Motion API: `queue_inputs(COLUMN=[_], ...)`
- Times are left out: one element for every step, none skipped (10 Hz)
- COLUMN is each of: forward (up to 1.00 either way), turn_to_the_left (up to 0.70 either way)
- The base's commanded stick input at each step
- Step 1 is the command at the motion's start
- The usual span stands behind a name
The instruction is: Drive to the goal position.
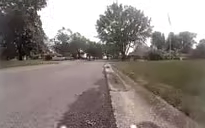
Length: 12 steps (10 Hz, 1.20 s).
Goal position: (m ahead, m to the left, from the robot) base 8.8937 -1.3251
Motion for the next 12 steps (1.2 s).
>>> queue_inputs(forward=[0.50,0.50,0.50,0.50,0.50,0.50,0.50,0.50,0.50,0.50,0.50,0.50], turn_to_the_left=[0.00,0.00,0.00,0.00,0.00,0.00,0.00,0.00,0.00,0.00,0.00,0.00])
